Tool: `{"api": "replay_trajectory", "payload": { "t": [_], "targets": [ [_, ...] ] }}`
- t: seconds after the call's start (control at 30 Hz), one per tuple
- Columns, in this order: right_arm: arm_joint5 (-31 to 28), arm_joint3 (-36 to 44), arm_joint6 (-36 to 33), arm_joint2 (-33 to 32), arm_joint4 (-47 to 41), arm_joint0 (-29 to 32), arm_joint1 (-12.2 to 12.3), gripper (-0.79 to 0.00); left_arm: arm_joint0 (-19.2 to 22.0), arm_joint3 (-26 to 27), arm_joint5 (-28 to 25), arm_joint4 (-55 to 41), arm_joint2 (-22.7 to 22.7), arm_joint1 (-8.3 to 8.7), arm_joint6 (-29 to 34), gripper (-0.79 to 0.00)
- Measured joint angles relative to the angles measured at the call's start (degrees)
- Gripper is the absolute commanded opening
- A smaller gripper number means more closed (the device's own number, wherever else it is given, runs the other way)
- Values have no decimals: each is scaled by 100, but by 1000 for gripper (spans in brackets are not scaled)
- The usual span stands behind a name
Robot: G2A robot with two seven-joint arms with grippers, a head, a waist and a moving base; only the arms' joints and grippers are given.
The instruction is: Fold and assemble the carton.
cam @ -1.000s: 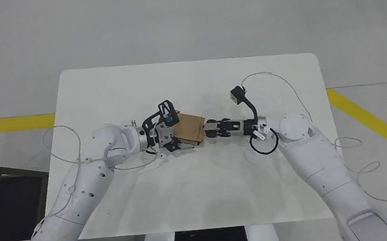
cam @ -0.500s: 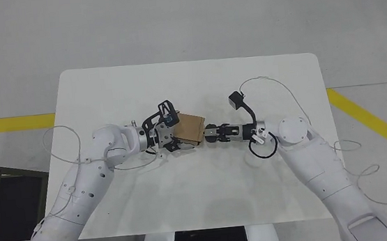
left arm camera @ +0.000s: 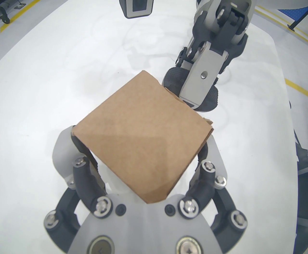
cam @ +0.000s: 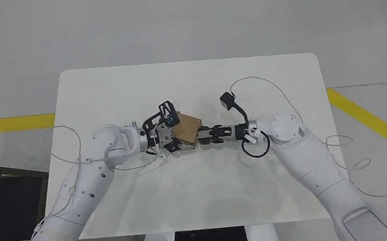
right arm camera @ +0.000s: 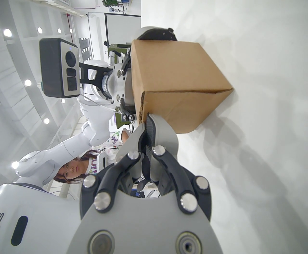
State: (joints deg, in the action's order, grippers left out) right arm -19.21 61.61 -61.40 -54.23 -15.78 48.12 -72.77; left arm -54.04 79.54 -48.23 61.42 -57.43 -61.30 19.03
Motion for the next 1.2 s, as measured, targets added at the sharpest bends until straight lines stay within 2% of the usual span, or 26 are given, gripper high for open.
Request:
{"api": "replay_trajectory", "payload": {
  "t": [0.23, 0.43, 0.63, 0.73, 0.83, 0.93, 1.0, 1.03, 1.1, 1.2],
  "targets": [
    [-75, -90, -13, 3, -56, -49, -14, -785, 5, -16, 13, -9, -5, -1, -7, 0],
    [-87, 42, -50, -195, -28, 36, 61, -785, -80, -36, -50, -162, -205, 53, 20, 0],
    [-328, 263, -65, -536, 23, 219, 183, -785, -367, 100, -195, -568, -694, 200, 322, 0],
    [-528, 359, -80, -721, 70, 299, 246, -785, -524, 198, -427, -1286, -1061, 298, 543, 0],
    [-739, 447, -86, -895, 110, 367, 304, -785, -575, 375, -494, -2138, -1450, 413, 1035, 0],
    [-984, 506, -85, -1054, 132, 411, 355, -782, -553, 543, -246, -2950, -1736, 504, 1577, 0],
    [-1199, 493, -39, -1174, 161, 423, 388, -776, -450, 578, 116, -3372, -1853, 541, 1923, 0],
    [-1299, 469, -7, -1228, 183, 420, 403, -770, -385, 568, 293, -3483, -1877, 548, 2037, 0],
    [-1560, 385, 113, -1363, 250, 401, 435, -705, -200, 475, 730, -3590, -1870, 546, 2210, 0],
    [-1939, 229, 343, -1559, 346, 356, 477, -690, 106, 255, 1314, -3689, -1762, 512, 2316, 0]
  ]
}}
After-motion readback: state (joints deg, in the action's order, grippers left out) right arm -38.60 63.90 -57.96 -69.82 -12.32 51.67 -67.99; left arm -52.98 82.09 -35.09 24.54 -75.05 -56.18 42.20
